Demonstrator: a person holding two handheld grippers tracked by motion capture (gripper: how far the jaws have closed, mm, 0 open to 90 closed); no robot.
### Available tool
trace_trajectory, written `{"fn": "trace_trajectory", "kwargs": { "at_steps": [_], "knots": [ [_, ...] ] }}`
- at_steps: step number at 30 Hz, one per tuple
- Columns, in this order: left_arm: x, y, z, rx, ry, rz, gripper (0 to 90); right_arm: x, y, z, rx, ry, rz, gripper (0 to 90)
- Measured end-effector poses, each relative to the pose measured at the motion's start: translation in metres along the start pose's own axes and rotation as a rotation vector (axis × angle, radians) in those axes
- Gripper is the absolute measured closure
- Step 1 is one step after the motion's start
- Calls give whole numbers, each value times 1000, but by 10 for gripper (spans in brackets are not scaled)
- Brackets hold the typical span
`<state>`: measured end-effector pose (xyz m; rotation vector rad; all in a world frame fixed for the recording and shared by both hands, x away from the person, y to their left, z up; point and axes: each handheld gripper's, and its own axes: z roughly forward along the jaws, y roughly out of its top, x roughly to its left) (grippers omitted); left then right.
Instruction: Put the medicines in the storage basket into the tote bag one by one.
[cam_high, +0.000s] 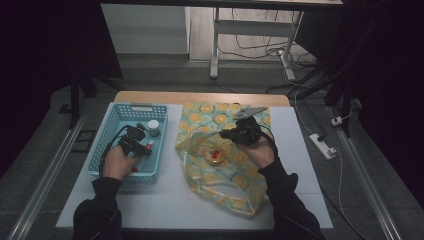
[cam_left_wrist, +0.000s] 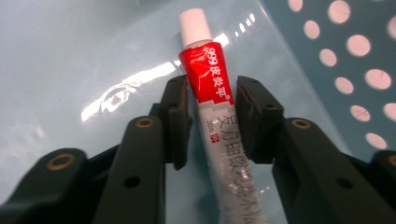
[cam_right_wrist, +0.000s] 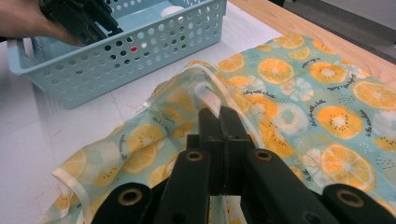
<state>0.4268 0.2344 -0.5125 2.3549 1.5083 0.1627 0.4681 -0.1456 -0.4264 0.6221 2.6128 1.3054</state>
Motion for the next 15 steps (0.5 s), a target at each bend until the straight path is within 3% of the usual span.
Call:
{"fn": "trace_trajectory", "kwargs": {
  "at_steps": [4,15],
  "knots": [
    [0,0,0,0,0,-3,713,0,0,0,0,-1,0,900],
    [-1,0,-4,-22,24,3,730,0,0,-1,-3,-2,1,900]
  ]
}}
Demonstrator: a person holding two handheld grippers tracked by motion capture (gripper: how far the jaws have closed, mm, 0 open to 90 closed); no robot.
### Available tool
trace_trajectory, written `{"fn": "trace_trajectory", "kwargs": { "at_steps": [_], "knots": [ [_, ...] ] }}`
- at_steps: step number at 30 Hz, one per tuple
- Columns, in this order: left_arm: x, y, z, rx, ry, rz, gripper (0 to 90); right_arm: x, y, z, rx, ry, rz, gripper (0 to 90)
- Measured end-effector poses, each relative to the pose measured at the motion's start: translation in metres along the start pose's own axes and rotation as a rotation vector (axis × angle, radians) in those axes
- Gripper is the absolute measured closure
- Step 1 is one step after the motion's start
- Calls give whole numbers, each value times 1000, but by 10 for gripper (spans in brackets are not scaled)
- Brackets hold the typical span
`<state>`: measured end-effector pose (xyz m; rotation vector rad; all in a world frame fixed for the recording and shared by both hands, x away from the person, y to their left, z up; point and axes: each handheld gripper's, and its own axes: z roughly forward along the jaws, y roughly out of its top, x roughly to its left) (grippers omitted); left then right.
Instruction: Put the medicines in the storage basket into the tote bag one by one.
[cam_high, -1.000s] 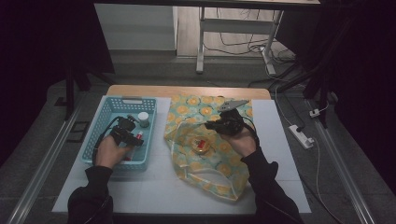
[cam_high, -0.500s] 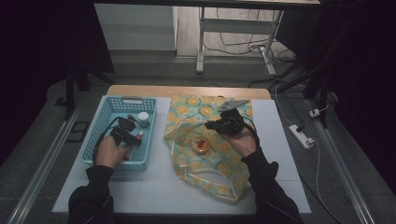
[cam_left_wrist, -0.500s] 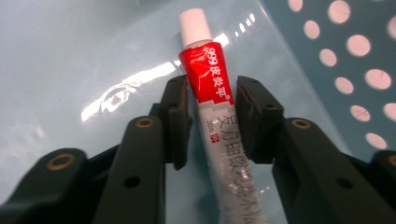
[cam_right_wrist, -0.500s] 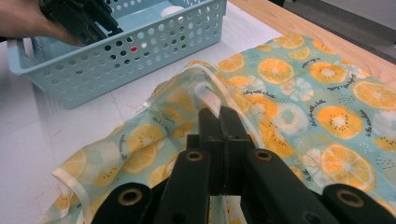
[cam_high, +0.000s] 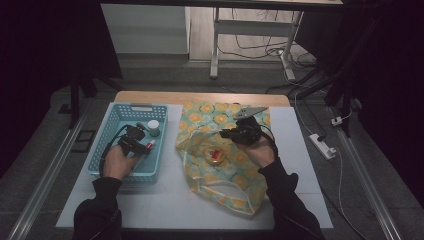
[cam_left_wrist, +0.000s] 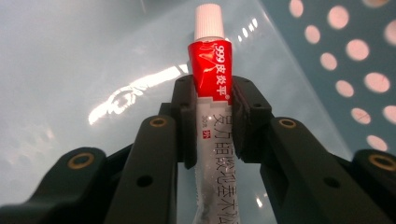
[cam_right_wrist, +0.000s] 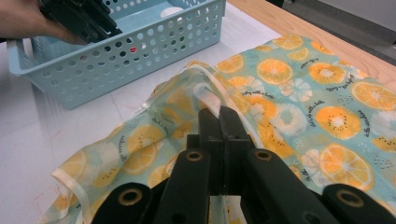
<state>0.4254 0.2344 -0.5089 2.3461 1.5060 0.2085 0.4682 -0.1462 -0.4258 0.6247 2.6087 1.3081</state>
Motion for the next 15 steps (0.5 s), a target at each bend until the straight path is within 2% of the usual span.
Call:
{"fn": "trace_trajectory", "kwargs": {
  "at_steps": [4,8,12,15],
  "knots": [
    [0,0,-4,-32,5,-2,731,0,0,-1,-2,-1,0,900],
    [-3,0,-10,-71,15,21,732,0,0,-1,-4,-3,-3,900],
    [-3,-1,-18,-104,24,17,732,-1,1,-2,-11,-2,-3,900],
    [1,-2,-24,-123,3,18,732,-1,1,-3,-15,-3,-3,900]
  ]
}}
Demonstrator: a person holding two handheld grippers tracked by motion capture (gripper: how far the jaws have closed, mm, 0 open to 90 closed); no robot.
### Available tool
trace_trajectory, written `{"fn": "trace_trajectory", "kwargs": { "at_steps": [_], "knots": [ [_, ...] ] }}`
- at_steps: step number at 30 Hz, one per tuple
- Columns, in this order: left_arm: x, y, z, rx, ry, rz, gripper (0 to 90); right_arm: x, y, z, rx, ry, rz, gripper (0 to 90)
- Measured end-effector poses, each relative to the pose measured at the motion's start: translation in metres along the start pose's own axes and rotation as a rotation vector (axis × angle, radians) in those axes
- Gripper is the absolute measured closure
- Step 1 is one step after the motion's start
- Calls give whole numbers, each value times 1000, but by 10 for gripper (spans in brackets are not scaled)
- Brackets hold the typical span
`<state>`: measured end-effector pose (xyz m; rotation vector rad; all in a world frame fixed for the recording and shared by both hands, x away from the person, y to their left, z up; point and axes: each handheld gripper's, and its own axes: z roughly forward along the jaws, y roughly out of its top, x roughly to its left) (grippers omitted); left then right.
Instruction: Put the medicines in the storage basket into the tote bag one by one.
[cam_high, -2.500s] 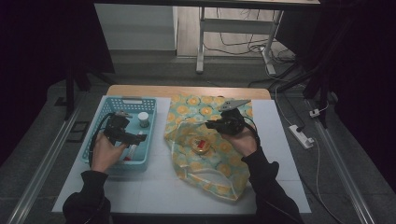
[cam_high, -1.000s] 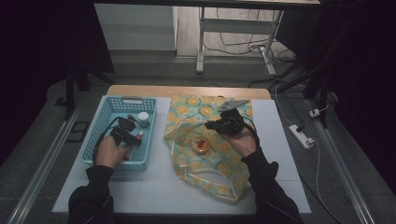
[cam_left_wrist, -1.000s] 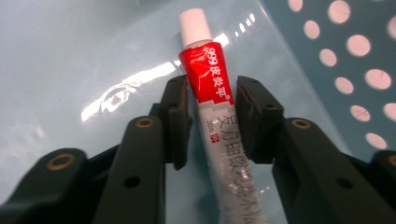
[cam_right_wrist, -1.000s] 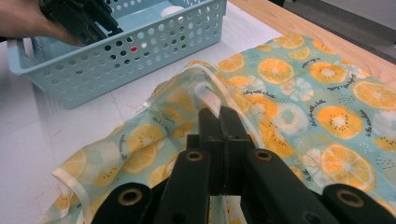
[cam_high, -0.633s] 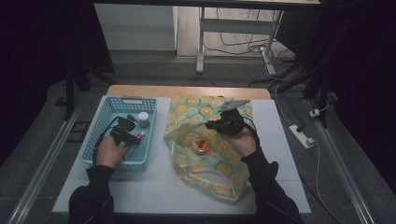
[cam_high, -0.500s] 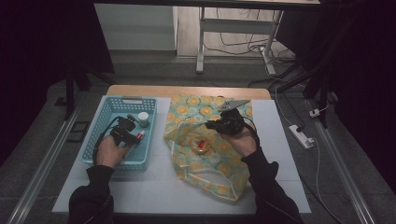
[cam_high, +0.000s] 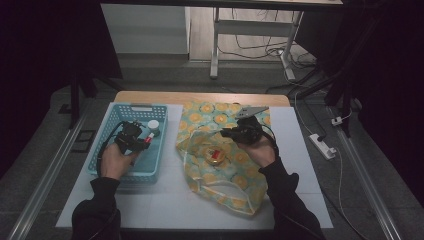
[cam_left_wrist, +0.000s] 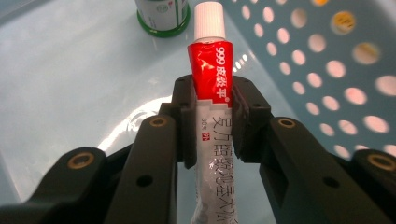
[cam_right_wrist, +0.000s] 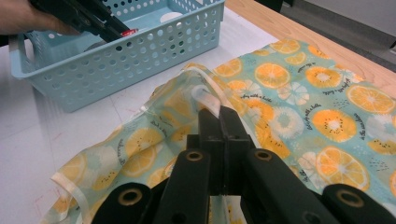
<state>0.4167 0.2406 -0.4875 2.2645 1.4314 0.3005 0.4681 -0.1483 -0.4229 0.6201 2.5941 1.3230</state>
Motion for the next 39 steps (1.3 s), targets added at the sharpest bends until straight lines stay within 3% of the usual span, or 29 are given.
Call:
{"fn": "trace_trajectory", "kwargs": {
  "at_steps": [12,21,34,39],
  "knots": [
    [6,1,-23,-109,-66,-16,733,0,0,-1,-9,0,-1,900],
    [4,4,-39,-158,-98,-16,733,0,0,0,-5,0,0,900],
    [-6,8,-63,-196,-134,-12,733,0,0,-1,-9,-1,-2,900],
    [-17,13,-67,-191,-155,18,733,0,0,-1,-11,-3,-2,900]
  ]
}}
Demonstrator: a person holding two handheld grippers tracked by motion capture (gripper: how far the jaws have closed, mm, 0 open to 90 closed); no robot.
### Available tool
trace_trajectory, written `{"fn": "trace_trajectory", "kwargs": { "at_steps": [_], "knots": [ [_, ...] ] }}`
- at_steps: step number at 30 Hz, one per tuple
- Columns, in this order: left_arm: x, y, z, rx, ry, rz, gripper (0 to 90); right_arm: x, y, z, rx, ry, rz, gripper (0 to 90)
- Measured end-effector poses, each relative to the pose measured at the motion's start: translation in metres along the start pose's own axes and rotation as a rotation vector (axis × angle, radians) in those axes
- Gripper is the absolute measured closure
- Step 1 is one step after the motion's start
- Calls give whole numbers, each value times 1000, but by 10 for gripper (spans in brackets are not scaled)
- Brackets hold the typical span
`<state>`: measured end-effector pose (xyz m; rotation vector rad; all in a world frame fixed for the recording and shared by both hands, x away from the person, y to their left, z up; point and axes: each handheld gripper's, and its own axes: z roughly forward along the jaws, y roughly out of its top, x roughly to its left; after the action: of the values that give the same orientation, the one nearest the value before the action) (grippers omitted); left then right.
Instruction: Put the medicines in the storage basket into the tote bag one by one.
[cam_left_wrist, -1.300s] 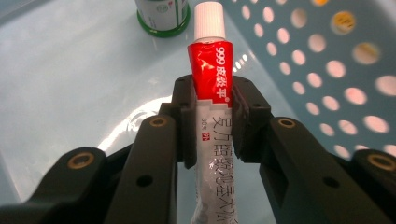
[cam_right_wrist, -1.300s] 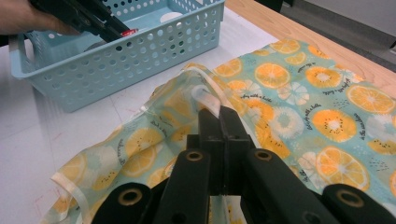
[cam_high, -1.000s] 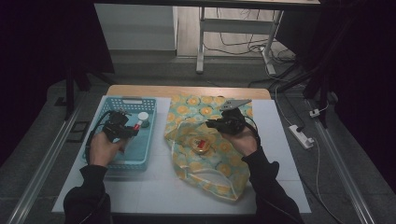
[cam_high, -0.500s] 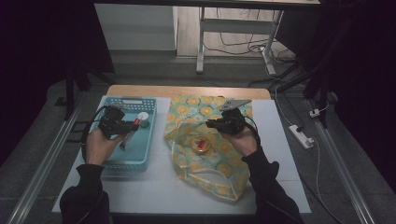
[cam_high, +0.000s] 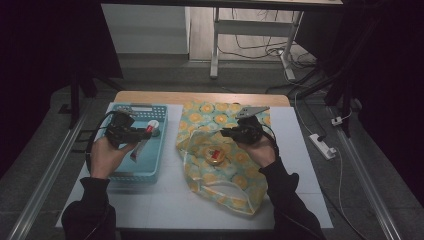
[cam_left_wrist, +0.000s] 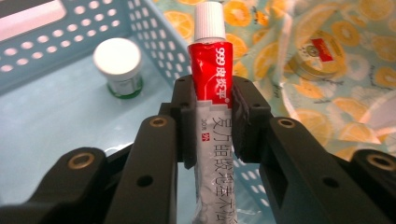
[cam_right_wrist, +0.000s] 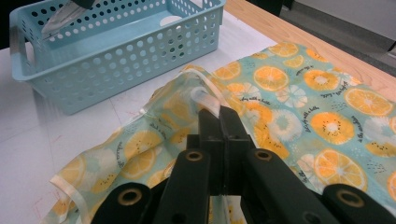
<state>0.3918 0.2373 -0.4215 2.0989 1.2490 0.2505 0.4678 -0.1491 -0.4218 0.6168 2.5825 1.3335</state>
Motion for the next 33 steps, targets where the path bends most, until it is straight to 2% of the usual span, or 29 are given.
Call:
{"fn": "trace_trajectory", "kwargs": {
  "at_steps": [12,17,23,27,33],
  "knots": [
    [-31,14,7,-7,-113,48,733,-1,1,-2,-12,-3,11,900],
    [-50,20,19,22,-135,95,733,-1,1,-1,-13,-3,10,900],
    [-65,24,30,41,-161,137,732,0,2,-2,-23,-3,8,900],
    [-72,27,36,41,-185,143,733,-1,2,-3,-25,-2,8,900],
    [-86,31,48,54,-193,162,734,1,3,-3,-28,1,7,900]
  ]
}}
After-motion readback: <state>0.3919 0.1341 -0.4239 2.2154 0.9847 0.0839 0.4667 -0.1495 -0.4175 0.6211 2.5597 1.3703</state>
